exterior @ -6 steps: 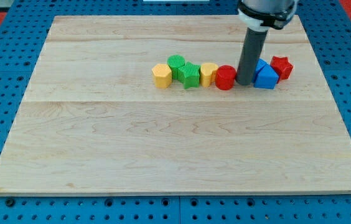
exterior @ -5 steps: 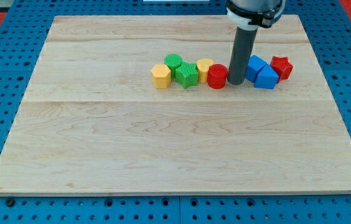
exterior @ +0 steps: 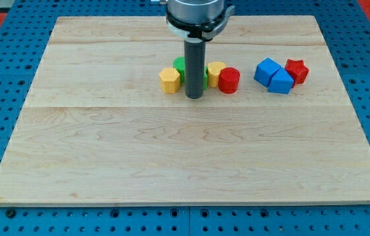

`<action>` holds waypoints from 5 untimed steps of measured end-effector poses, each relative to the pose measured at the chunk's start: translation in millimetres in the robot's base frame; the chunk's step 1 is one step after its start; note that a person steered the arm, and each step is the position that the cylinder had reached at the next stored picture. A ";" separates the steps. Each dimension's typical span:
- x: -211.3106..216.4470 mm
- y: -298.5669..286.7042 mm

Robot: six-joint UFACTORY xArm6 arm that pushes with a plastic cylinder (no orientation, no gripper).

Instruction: Separate the yellow heart from green star

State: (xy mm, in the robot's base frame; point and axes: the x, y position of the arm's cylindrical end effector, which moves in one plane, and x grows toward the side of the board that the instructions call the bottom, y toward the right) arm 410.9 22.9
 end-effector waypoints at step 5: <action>-84.0 34.5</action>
